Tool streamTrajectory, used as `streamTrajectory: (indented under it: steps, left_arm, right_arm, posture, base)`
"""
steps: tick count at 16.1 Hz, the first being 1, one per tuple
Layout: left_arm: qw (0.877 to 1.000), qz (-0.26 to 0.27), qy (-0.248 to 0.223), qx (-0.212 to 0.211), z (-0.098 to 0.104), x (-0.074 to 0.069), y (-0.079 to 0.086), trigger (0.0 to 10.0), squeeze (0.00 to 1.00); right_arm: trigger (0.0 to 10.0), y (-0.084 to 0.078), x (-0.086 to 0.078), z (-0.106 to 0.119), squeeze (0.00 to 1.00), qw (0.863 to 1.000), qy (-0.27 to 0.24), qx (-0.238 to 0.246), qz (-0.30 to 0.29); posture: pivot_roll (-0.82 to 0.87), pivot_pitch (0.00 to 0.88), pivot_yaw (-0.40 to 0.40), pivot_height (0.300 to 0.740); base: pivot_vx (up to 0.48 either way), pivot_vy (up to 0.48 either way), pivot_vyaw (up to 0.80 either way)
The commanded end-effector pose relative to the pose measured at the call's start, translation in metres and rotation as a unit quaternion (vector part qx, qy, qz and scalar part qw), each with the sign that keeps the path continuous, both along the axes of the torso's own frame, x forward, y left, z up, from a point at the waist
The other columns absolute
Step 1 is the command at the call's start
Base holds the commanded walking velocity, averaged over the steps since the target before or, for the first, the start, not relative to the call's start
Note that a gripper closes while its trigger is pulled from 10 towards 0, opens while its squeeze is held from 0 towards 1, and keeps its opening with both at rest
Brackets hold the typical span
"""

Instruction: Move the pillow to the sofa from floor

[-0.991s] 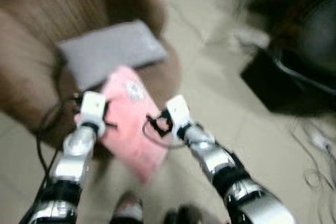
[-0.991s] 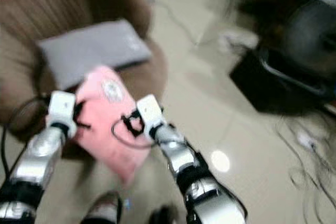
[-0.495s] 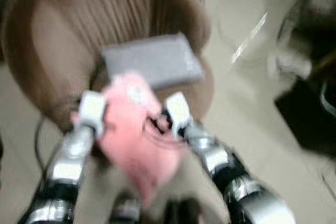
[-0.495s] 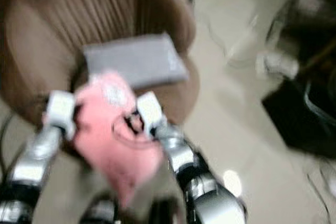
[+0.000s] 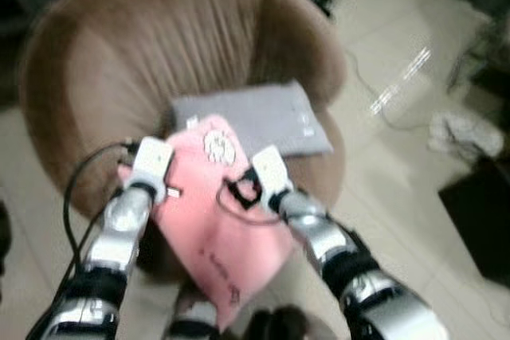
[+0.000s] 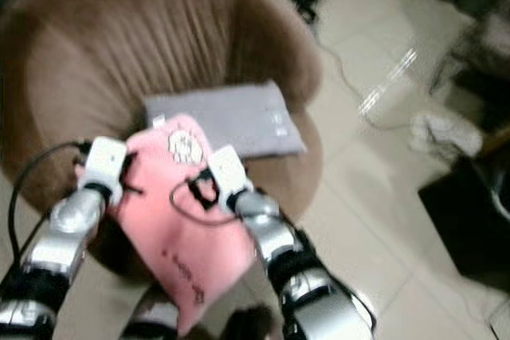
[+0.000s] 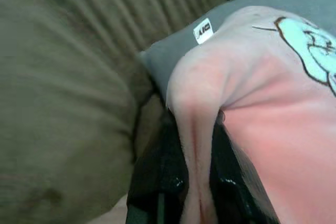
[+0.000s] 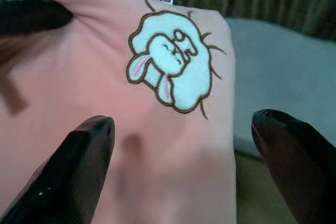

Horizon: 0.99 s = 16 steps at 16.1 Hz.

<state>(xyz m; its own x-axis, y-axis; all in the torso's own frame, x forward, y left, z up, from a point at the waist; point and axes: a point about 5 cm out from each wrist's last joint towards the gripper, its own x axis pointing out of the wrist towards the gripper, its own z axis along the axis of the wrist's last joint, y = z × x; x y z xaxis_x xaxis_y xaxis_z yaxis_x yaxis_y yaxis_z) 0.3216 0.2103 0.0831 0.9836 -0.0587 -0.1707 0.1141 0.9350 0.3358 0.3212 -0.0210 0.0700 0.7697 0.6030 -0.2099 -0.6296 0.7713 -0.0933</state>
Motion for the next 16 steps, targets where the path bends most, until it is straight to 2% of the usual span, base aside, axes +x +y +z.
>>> streamTrajectory:
  steps: [1,4,9,11,14,16]
  left_arm:
    - [1.000,-0.011,-0.020,-0.005,0.006,0.004,-0.012,0.0,0.00]
    - [0.999,-0.016,-0.028,-0.013,0.009,0.007,-0.013,0.0,0.00]
    - [0.999,-0.013,-0.034,-0.012,0.015,0.013,-0.016,0.0,0.00]
    - [0.999,-0.013,-0.039,-0.015,0.022,0.021,-0.019,0.0,0.00]
    - [0.997,-0.014,-0.068,-0.015,0.045,0.039,-0.022,0.0,0.00]
    - [0.995,-0.015,-0.097,-0.009,0.068,0.051,-0.021,0.0,0.00]
  right_arm:
    - [10.0,-0.007,-0.002,-0.008,0.09,1.000,0.015,-0.007,-0.008]
    - [10.0,-0.008,-0.002,-0.008,0.09,1.000,0.017,-0.009,-0.008]
    - [10.0,-0.006,0.001,-0.005,0.09,1.000,0.015,-0.006,-0.007]
    - [10.0,-0.005,0.000,-0.005,0.09,1.000,0.016,-0.007,-0.005]
    - [10.0,-0.004,-0.001,-0.007,0.09,1.000,0.018,-0.008,-0.003]
    - [10.0,-0.005,0.000,-0.006,0.09,1.000,0.020,-0.007,-0.004]
  posture:
    - [0.29,0.226,-0.166,0.740]
    - [0.29,0.230,-0.167,0.740]
    - [0.30,0.228,-0.168,0.740]
    - [0.30,0.235,-0.168,0.740]
    - [0.29,0.240,-0.172,0.740]
    - [0.29,0.241,-0.175,0.740]
  base:
    - [0.442,0.000,0.00]
    - [0.445,0.000,0.00]
    - [0.000,0.000,0.00]
    - [0.000,0.000,0.00]
    - [0.000,0.000,0.00]
    - [0.000,0.000,0.00]
